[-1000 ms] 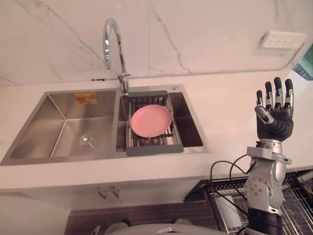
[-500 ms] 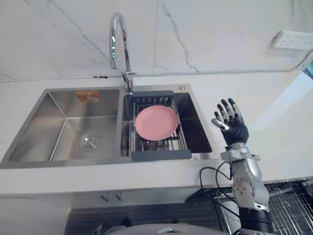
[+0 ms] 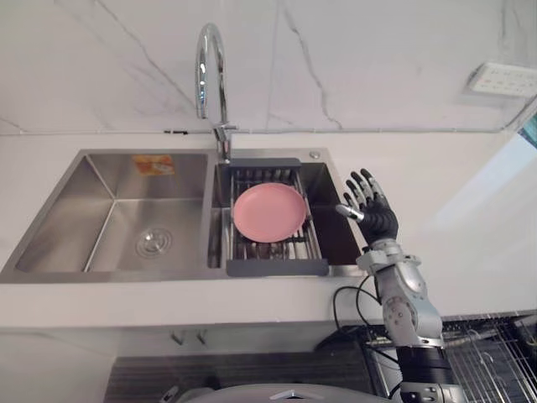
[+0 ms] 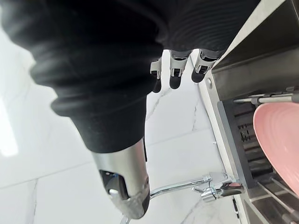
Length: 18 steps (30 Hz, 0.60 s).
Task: Walk over to the sink, pick up the cup, carry it to the dishwasher, place the cup inside the dishwasher, then close the dishwasher door
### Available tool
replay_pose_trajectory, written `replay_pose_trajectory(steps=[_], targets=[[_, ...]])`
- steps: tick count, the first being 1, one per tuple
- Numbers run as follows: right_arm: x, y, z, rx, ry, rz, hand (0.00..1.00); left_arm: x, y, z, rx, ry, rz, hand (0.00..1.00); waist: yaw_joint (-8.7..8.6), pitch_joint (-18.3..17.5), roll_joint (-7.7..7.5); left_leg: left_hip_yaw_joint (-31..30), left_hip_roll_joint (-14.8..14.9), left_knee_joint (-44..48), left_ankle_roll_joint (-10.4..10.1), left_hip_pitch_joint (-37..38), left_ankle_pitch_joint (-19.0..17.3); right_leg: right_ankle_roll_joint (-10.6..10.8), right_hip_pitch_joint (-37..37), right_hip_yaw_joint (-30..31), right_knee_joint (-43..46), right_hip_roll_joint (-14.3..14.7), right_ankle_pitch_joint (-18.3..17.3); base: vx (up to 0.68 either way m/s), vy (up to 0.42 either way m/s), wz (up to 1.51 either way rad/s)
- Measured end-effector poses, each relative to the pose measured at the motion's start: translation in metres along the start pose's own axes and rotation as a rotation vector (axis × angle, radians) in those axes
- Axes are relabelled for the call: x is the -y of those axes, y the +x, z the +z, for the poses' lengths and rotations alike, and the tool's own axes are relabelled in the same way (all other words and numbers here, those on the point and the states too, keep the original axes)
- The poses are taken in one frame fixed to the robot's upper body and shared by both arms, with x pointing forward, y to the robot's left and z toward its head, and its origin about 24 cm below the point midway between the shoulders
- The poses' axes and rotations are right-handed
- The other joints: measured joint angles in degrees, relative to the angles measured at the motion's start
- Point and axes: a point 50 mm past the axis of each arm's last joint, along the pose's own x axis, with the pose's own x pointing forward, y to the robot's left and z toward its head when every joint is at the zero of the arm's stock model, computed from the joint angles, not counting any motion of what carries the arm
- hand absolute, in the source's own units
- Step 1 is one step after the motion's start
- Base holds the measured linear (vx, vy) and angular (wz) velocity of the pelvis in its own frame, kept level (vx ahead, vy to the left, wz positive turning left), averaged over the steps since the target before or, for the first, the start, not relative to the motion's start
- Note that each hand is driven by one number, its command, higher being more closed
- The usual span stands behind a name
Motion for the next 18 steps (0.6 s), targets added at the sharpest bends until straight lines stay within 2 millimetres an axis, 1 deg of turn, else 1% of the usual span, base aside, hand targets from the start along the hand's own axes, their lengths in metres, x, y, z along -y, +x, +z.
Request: replay_pose_trajectory(steps=[2, 4, 6, 8, 9, 10, 11, 12, 14, 15, 17, 18], targets=[[-0.001, 0.000, -0.001, 0.006, 0.041, -0.001, 0.00, -0.002, -0.001, -0.004, 0.025, -0.062, 0.003, 0.00, 0.49, 0.08, 0.16, -0.67, 0.00, 0.28, -0.07, -0.22, 0.09, 0.12, 0.59, -2.07, -0.82, -0.21, 0.34, -0.01, -0.020, 0.15], [0.000, 0.000, 0.000, 0.013, 0.065, -0.006, 0.00, -0.005, -0.003, -0.012, 0.045, -0.159, 0.006, 0.00, 1.37, 0.19, 0.72, -1.01, 0.09, 0.30, -0.17, -0.46, 0.15, 0.11, 0.69, -3.01, -1.17, -0.22, 0.50, -0.01, -0.021, 0.10], [0.002, -0.001, 0.001, 0.016, 0.059, -0.015, 0.00, -0.007, -0.006, -0.027, 0.064, -0.276, 0.004, 0.00, 2.33, 0.26, 1.65, -1.13, 0.27, 0.31, -0.24, -0.56, 0.17, 0.17, 0.67, -4.42, -1.38, -0.29, 0.54, 0.00, 0.000, 0.00], [0.007, -0.001, 0.003, 0.004, 0.023, -0.029, 0.00, -0.011, -0.008, -0.031, 0.100, -0.347, 0.021, 0.00, 2.93, 0.10, 2.22, -1.07, 0.49, 0.32, -0.55, -0.54, 0.02, 0.17, 0.59, -4.38, -1.50, -0.08, 0.52, -0.01, -0.016, -0.03], [0.012, -0.002, 0.005, -0.014, -0.065, -0.045, 0.00, -0.016, -0.011, -0.026, 0.146, -0.372, 0.023, 0.00, 3.18, 0.04, 2.32, -0.89, 0.79, 0.33, -0.75, -0.46, -0.08, 0.15, 0.50, -4.19, -1.50, 0.17, 0.52, -0.01, -0.023, -0.07], [0.013, -0.002, 0.005, -0.018, -0.085, -0.045, 0.00, -0.017, -0.011, -0.025, 0.156, -0.375, 0.020, 0.00, 3.18, 0.04, 2.31, -0.85, 0.85, 0.33, -0.80, -0.44, -0.10, 0.14, 0.48, -4.16, -1.50, 0.22, 0.53, -0.02, -0.035, -0.09], [0.017, -0.001, 0.009, -0.035, -0.178, -0.044, 0.00, -0.019, -0.013, -0.019, 0.188, -0.368, -0.003, 0.00, 3.15, 0.04, 2.27, -0.82, 1.00, 0.34, -0.85, -0.40, -0.11, 0.05, 0.40, -4.02, -1.50, 0.35, 0.59, -0.02, -0.021, -0.06], [0.019, -0.001, 0.012, -0.044, -0.233, -0.041, 0.00, -0.018, -0.013, -0.017, 0.198, -0.355, -0.019, 0.00, 3.12, 0.04, 2.27, -0.81, 1.01, 0.34, -0.86, -0.38, -0.11, -0.01, 0.36, -3.95, -1.49, 0.37, 0.64, -0.02, -0.024, -0.08], [0.025, 0.005, 0.023, -0.070, -0.447, -0.020, 0.00, -0.011, -0.013, -0.003, 0.231, -0.300, -0.054, 0.00, 2.81, 0.12, 2.12, -0.60, 0.99, 0.35, -0.92, 0.06, -0.16, -0.17, 0.45, -3.31, -1.42, 0.41, 0.79, -0.02, -0.006, -0.15], [0.025, 0.008, 0.026, -0.076, -0.505, -0.010, 0.00, -0.009, -0.012, -0.001, 0.226, -0.297, -0.054, 0.00, 2.82, 0.16, 2.05, -0.37, 1.00, 0.35, -0.96, 0.36, -0.22, -0.19, 0.50, -2.81, -1.39, 0.45, 0.84, -0.03, 0.000, -0.28], [0.023, 0.018, 0.037, -0.082, -0.735, 0.030, 0.00, -0.007, -0.010, -0.004, 0.190, -0.316, -0.038, 0.00, 2.31, 0.05, 1.57, 0.56, 1.06, 1.43, -0.96, 0.52, -1.04, -0.19, 0.50, -2.05, -1.45, 0.56, 0.97, -0.02, -0.001, -0.25], [0.022, 0.020, 0.039, -0.089, -0.786, 0.045, 0.00, -0.008, -0.010, -0.005, 0.184, -0.332, -0.026, 0.00, 2.20, 0.06, 1.38, 0.67, 1.08, 1.81, -1.00, 0.48, -1.29, -0.20, 0.55, -1.96, -1.49, 0.62, 0.97, -0.02, -0.007, -0.12]])
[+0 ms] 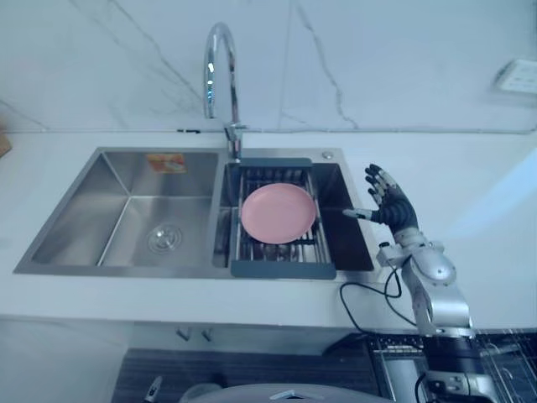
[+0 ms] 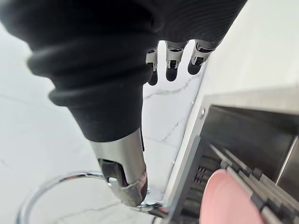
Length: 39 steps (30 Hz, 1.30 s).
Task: Walk over to the sink, pick up the cup, carry it to the dishwasher, place the cup inside the dishwasher, then close the dishwasher door
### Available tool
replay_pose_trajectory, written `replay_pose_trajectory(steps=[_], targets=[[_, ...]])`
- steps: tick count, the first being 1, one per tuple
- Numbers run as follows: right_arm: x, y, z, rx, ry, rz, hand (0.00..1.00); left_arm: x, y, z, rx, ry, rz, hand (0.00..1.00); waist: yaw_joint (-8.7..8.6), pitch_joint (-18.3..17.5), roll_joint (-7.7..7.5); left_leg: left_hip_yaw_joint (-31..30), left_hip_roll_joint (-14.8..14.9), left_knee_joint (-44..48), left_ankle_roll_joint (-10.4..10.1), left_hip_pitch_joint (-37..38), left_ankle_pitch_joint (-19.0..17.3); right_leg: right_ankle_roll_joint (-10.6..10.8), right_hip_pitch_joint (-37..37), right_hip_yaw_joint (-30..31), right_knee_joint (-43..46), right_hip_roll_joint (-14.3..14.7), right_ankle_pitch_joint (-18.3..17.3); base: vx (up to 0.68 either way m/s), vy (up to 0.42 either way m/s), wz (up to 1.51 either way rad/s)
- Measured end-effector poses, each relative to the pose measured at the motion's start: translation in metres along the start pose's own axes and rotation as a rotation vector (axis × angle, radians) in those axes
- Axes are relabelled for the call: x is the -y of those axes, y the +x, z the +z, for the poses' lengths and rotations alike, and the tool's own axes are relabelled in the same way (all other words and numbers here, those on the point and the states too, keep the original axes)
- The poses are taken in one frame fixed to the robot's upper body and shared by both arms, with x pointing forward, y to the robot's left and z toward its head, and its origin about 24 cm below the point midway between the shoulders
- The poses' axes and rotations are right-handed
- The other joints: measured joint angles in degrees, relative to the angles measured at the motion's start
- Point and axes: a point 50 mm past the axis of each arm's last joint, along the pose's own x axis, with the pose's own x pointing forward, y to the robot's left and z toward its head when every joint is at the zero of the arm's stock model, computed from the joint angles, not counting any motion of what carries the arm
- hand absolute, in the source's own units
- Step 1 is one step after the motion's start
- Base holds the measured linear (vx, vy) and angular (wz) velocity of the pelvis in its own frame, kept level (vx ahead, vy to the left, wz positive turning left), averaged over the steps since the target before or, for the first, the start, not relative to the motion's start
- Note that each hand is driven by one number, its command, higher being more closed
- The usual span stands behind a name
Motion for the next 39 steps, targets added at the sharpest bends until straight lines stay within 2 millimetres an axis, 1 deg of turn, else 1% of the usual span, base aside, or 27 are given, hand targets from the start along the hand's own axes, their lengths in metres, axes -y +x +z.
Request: replay_pose_trajectory(steps=[2, 3, 5, 7, 8, 9, 10, 12, 13, 17, 19, 22, 25, 29, 34, 35, 38, 39], targets=[[0.001, 0.004, 0.002, -0.022, -0.144, 0.054, 0.00, -0.002, 0.000, 0.000, 0.005, -0.056, 0.043, 0.00, 0.11, -0.03, -0.88, 0.00, 0.05, 0.23, -0.03, 0.00, -0.17, -0.01, 0.06, -0.07, -0.02, 0.01, -0.02, -0.01, -0.003, -0.02], [-0.001, 0.006, 0.002, -0.028, -0.174, 0.069, 0.00, -0.003, 0.000, 0.000, 0.005, -0.064, 0.052, 0.00, 0.12, -0.01, -1.04, -0.01, 0.05, 0.23, -0.03, -0.01, -0.16, -0.01, 0.06, -0.15, -0.03, 0.00, -0.02, 0.00, 0.000, 0.00], [-0.012, 0.013, -0.002, -0.055, -0.256, 0.131, 0.00, -0.003, 0.000, -0.001, -0.003, -0.059, 0.062, 0.00, 0.45, -0.08, -1.34, -0.07, -0.03, 0.23, 0.00, -0.02, -0.14, -0.01, 0.06, -0.66, -0.03, -0.24, -0.02, -0.03, 0.001, 0.01], [-0.021, 0.016, -0.004, -0.067, -0.294, 0.179, 0.00, -0.002, 0.001, 0.000, -0.002, -0.042, 0.059, 0.00, 0.76, -0.07, -1.37, -0.13, -0.11, 0.23, 0.02, -0.05, -0.13, -0.01, 0.06, -0.74, -0.03, -0.28, -0.02, 0.00, 0.000, 0.00], [-0.030, 0.019, -0.007, -0.075, -0.312, 0.219, 0.00, 0.000, 0.002, 0.001, 0.001, -0.021, 0.056, 0.00, 1.02, -0.05, -1.39, -0.20, -0.17, 0.21, 0.07, -0.08, -0.10, -0.01, 0.06, -0.83, -0.02, -0.30, -0.01, 0.00, 0.000, 0.00], [-0.034, 0.019, -0.009, -0.084, -0.331, 0.233, 0.00, 0.001, 0.002, 0.002, 0.003, -0.009, 0.053, 0.00, 1.20, -0.05, -1.41, -0.23, -0.19, 0.21, 0.08, -0.08, -0.09, -0.01, 0.07, -0.87, -0.03, -0.31, -0.01, -0.02, -0.004, 0.06], [-0.040, 0.019, -0.017, -0.108, -0.364, 0.262, 0.00, 0.004, 0.003, 0.001, 0.004, 0.006, 0.047, 0.00, 1.49, -0.02, -1.50, -0.46, -0.28, 0.16, 0.16, -0.11, -0.04, 0.00, 0.17, -1.21, -0.02, -0.37, -0.02, -0.01, -0.003, 0.09], [-0.048, 0.018, -0.029, -0.140, -0.410, 0.294, 0.00, 0.005, 0.003, -0.001, 0.005, 0.026, 0.050, 0.00, 1.56, 0.13, -1.75, -1.02, -0.38, -0.06, 0.38, -0.17, 0.15, 0.02, 0.32, -2.25, -0.02, -0.45, -0.03, -0.01, -0.006, 0.13], [-0.048, 0.018, -0.031, -0.144, -0.419, 0.298, 0.00, 0.005, 0.003, -0.001, 0.006, 0.032, 0.054, 0.00, 1.60, 0.16, -1.80, -1.17, -0.40, -0.14, 0.39, -0.20, 0.20, 0.04, 0.33, -2.37, -0.02, -0.45, -0.04, -0.01, -0.006, 0.12], [-0.048, 0.020, -0.029, -0.138, -0.520, 0.298, 0.00, 0.006, 0.004, -0.001, -0.002, 0.044, 0.085, 0.00, 1.79, 0.28, -2.00, -2.40, -0.72, -0.18, 0.46, -0.24, 0.26, 0.28, 0.98, -3.72, -0.01, -0.62, -0.22, -0.01, -0.005, 0.15], [-0.052, 0.024, -0.025, -0.121, -0.563, 0.313, 0.00, 0.006, 0.004, 0.000, -0.009, 0.046, 0.089, 0.00, 2.05, 0.31, -2.05, -2.41, -0.76, -0.21, 0.47, -0.24, 0.27, 0.28, 0.98, -3.74, -0.01, -0.65, -0.22, -0.01, 0.000, 0.03], [-0.061, 0.029, -0.018, -0.091, -0.669, 0.337, 0.00, 0.007, 0.004, 0.004, -0.001, 0.019, 0.099, 0.00, 2.86, 0.60, -2.53, -2.73, -0.85, -0.28, 0.55, -0.26, 0.33, 0.33, 1.08, -4.02, -0.01, -0.73, -0.25, -0.01, -0.001, 0.04], [-0.062, 0.032, -0.014, -0.055, -0.736, 0.301, 0.00, 0.006, 0.003, 0.004, 0.000, -0.005, 0.107, 0.00, 3.06, 0.74, -2.97, -3.63, -1.19, -0.48, 0.72, -0.68, 0.69, 0.44, 1.18, -5.20, -0.01, -1.02, -0.33, -0.02, 0.002, 0.18], [-0.065, 0.033, -0.009, 0.016, -0.877, 0.246, 0.00, 0.005, 0.003, 0.006, 0.007, 0.004, 0.119, 0.00, 3.86, 0.67, -3.39, -3.92, -1.70, -1.32, 1.09, -0.71, 1.18, 0.70, 1.00, -5.45, 0.18, -1.48, -0.20, -0.01, 0.015, 0.05], [-0.071, 0.034, -0.014, 0.046, -0.947, 0.273, 0.00, 0.004, 0.003, 0.008, 0.018, -0.003, 0.124, 0.00, 4.16, 0.66, -4.02, -4.07, -2.11, -1.39, 1.28, -0.74, 1.32, 0.93, 1.03, -5.57, 0.33, -1.87, -0.07, 0.00, 0.002, 0.01], [-0.075, 0.035, -0.016, 0.052, -0.958, 0.294, 0.00, 0.003, 0.003, 0.008, 0.019, -0.014, 0.126, 0.00, 4.12, 0.65, -4.10, -4.16, -2.20, -1.40, 1.37, -0.77, 1.38, 0.96, 1.04, -5.67, 0.33, -1.94, -0.04, -0.04, 0.010, 0.05], [-0.079, 0.034, -0.019, 0.042, -0.964, 0.325, 0.00, 0.005, 0.003, 0.012, 0.034, -0.029, 0.131, 0.00, 4.16, 0.90, -4.56, -5.08, -2.44, -1.42, 1.44, -1.24, 1.69, 0.99, 1.12, -6.67, 0.32, -2.12, -0.03, -0.04, 0.004, 0.13], [-0.080, 0.035, -0.021, 0.035, -0.962, 0.335, 0.00, 0.005, 0.003, 0.013, 0.037, -0.033, 0.130, 0.00, 4.42, 1.03, -4.81, -5.11, -2.45, -1.42, 1.44, -1.24, 1.72, 0.99, 1.13, -6.70, 0.32, -2.13, -0.03, -0.03, 0.004, 0.10]])
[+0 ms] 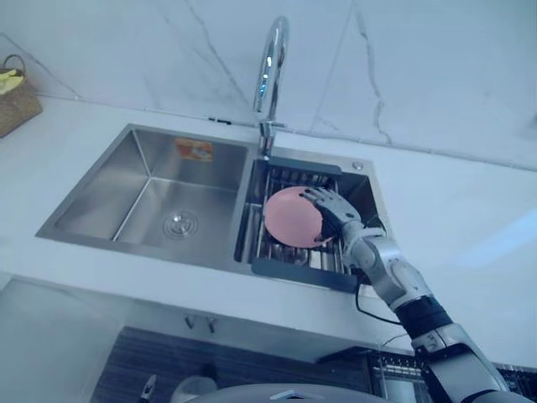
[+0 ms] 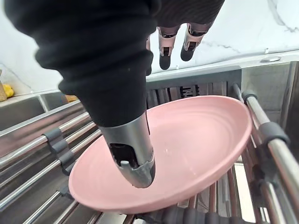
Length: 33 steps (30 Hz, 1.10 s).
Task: Walk over to the sink, pick up the cup, carry it to the dishwasher, place the cup inside the dishwasher, then close the dishwasher door
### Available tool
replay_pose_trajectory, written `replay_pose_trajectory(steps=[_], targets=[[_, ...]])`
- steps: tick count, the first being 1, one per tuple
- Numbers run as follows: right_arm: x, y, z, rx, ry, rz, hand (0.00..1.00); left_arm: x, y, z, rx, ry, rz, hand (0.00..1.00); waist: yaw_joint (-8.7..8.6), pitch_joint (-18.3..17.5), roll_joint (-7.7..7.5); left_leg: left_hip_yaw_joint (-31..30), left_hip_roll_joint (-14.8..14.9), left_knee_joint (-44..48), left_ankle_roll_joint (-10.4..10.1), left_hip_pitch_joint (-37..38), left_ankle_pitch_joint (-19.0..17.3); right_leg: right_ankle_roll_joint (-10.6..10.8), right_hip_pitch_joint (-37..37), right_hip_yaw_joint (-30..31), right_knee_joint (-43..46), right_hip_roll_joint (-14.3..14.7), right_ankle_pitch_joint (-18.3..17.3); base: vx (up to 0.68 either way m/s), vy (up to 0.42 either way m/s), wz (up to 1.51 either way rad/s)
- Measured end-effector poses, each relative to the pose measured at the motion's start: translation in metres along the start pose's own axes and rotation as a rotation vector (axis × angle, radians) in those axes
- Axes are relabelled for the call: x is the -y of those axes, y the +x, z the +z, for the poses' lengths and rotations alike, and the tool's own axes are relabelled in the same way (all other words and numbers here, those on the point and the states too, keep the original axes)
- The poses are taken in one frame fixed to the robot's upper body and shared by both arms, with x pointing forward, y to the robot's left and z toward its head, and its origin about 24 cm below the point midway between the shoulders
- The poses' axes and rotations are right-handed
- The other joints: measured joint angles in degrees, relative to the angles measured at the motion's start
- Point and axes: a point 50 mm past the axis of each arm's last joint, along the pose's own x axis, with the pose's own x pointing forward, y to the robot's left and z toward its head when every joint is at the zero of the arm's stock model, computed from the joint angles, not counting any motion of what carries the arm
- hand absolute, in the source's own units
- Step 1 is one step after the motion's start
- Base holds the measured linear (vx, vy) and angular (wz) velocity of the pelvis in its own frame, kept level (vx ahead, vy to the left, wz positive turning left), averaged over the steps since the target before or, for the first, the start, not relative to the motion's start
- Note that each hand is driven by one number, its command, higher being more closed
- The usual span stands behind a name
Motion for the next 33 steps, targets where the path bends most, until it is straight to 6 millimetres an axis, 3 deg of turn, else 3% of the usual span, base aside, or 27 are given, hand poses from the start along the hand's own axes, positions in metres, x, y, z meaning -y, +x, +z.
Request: replay_pose_trajectory(steps=[8, 18, 21, 33], targets=[[-0.002, -0.003, -0.011, -0.014, 0.093, 0.076, 0.00, -0.003, 0.000, -0.001, -0.021, -0.037, 0.014, 0.00, 0.83, 0.02, -0.61, -0.55, -0.71, -0.01, 0.19, -0.21, 0.13, 0.38, 0.07, -0.44, 0.14, -0.65, 0.06, -0.01, 0.012, 0.04], [0.004, -0.006, -0.023, -0.054, 0.209, 0.123, 0.00, -0.017, -0.001, -0.008, -0.067, -0.095, 0.092, 0.00, -0.85, 0.08, -0.89, 0.55, -0.48, 0.00, 0.13, 0.17, 0.08, 0.30, -0.14, 0.56, 0.22, -0.54, 0.24, -0.01, 0.000, -0.05], [0.007, -0.007, -0.026, -0.061, 0.214, 0.118, 0.00, -0.014, 0.000, -0.009, -0.077, -0.191, 0.050, 0.00, -0.78, 0.11, -0.80, 1.42, -0.29, 0.00, -0.04, 0.39, -0.04, 0.16, -0.37, 1.42, 0.13, -0.41, 0.33, -0.02, -0.003, -0.13], [0.007, -0.007, -0.022, -0.015, 0.242, 0.173, 0.00, -0.007, 0.000, -0.011, -0.083, -0.169, -0.038, 0.00, -1.70, 0.06, -0.42, 1.93, 0.00, 0.00, -0.18, 0.62, -0.17, 0.09, -0.44, 1.78, 0.21, -0.25, 0.38, 0.00, -0.001, -0.02]])
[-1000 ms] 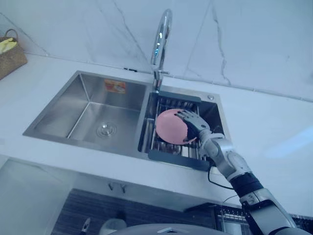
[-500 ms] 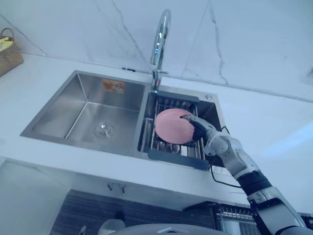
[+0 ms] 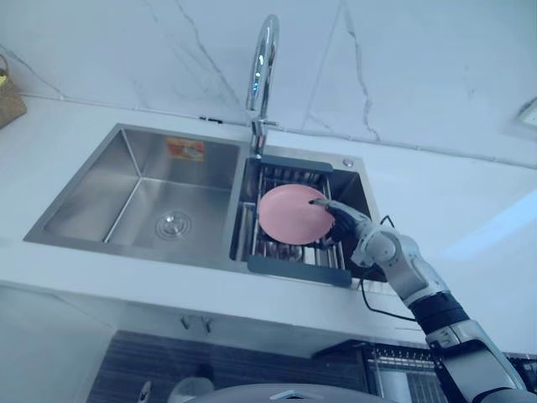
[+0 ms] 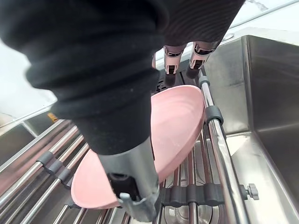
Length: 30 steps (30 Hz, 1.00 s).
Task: Walk over to the sink, pick up the cup, carry it to the dishwasher, place the cup inside the dishwasher, then close the dishwasher door
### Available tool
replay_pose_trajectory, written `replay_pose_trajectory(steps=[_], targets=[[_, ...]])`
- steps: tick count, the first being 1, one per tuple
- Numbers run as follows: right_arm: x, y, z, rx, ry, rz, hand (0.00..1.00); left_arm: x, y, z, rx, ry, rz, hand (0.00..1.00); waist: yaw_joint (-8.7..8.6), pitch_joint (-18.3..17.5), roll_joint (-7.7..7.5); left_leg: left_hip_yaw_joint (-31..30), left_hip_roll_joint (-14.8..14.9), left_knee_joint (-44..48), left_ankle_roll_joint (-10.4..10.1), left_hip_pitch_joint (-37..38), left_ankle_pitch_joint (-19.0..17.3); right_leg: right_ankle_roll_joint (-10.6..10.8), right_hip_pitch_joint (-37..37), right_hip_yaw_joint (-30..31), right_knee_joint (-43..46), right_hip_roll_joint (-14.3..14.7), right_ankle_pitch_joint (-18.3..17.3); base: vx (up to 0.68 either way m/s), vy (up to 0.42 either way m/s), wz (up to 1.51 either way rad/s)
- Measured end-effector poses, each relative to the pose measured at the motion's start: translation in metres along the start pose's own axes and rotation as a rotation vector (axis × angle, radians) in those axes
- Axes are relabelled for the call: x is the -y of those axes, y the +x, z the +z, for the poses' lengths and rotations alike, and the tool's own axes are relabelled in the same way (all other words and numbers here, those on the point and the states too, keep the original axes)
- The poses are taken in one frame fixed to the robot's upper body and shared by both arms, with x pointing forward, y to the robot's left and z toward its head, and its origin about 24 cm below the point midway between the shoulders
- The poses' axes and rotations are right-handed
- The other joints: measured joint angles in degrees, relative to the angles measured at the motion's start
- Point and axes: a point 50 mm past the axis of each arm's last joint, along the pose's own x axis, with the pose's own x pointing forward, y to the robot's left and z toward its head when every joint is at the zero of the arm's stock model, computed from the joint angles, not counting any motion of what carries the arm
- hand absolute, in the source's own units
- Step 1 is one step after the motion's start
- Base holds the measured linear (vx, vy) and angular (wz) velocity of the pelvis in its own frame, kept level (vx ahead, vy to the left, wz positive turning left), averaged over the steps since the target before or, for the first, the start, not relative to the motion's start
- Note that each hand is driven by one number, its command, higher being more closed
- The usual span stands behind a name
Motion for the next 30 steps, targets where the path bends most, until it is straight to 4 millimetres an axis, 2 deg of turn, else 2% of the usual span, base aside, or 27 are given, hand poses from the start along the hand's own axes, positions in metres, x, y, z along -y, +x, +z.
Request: replay_pose_trajectory(steps=[4, 6, 11, 17, 22, 27, 28, 30], targets=[[0.004, -0.001, 0.010, 0.053, -0.061, -0.010, 0.00, -0.001, 0.000, -0.004, -0.027, -0.048, 0.003, 0.00, -0.02, 0.08, 0.44, 0.36, 0.11, 0.00, -0.11, 0.44, -0.22, -0.01, 0.21, 0.43, 0.03, 0.07, 0.00, -0.01, -0.005, -0.06], [0.003, -0.001, 0.011, 0.055, -0.108, -0.022, 0.00, -0.002, 0.000, -0.009, -0.059, -0.113, 0.006, 0.00, 0.07, -0.04, 0.64, 0.50, 0.12, 0.00, -0.12, 0.57, -0.30, -0.03, 0.26, 0.59, 0.02, 0.08, -0.02, -0.01, -0.002, -0.04], [0.001, 0.000, 0.011, 0.048, -0.216, -0.053, 0.00, -0.004, 0.000, -0.011, -0.076, -0.132, 0.012, 0.00, 0.42, -0.02, 0.71, 0.18, 0.19, -0.01, -0.10, 0.51, -0.29, -0.08, 0.38, 0.23, -0.01, 0.13, -0.05, -0.01, -0.003, 0.02], [-0.022, 0.007, 0.007, 0.038, -0.276, 0.007, 0.00, -0.002, 0.002, -0.012, -0.104, -0.183, 0.009, 0.00, 1.34, -0.09, 0.61, -0.44, 0.11, -0.03, 0.06, 0.28, -0.12, -0.06, 0.56, -0.48, -0.15, 0.11, -0.07, -0.01, -0.002, 0.05], [-0.030, 0.009, -0.004, -0.015, -0.262, 0.038, 0.00, -0.002, 0.002, -0.012, -0.105, -0.193, 0.009, 0.00, 1.52, -0.20, 0.36, -1.93, -0.28, -0.04, 0.17, -0.33, 0.39, 0.09, 0.81, -1.99, -0.17, -0.08, -0.16, -0.01, 0.001, 0.17], [-0.038, 0.011, -0.001, -0.007, -0.268, 0.068, 0.00, -0.004, 0.002, -0.013, -0.125, -0.196, 0.029, 0.00, 1.66, -0.26, 0.17, -2.29, -0.36, -0.06, 0.21, -0.37, 0.51, 0.10, 0.93, -2.21, -0.16, -0.09, -0.13, 0.00, 0.001, 0.01], [-0.038, 0.011, -0.001, -0.008, -0.269, 0.070, 1.00, -0.005, 0.002, -0.013, -0.130, -0.195, 0.035, 0.00, 1.65, -0.25, 0.13, -2.39, -0.38, -0.07, 0.25, -0.37, 0.57, 0.11, 1.01, -2.32, -0.16, -0.11, -0.12, -0.02, 0.002, 0.03], [-0.040, 0.011, -0.003, -0.016, -0.278, 0.079, 1.00, -0.005, 0.002, -0.012, -0.128, -0.192, 0.037, 0.00, 1.63, -0.24, -0.10, -2.68, -0.39, -0.07, 0.24, -0.35, 0.64, 0.11, 1.23, -2.65, -0.16, -0.11, -0.12, -0.02, 0.001, 0.07]])
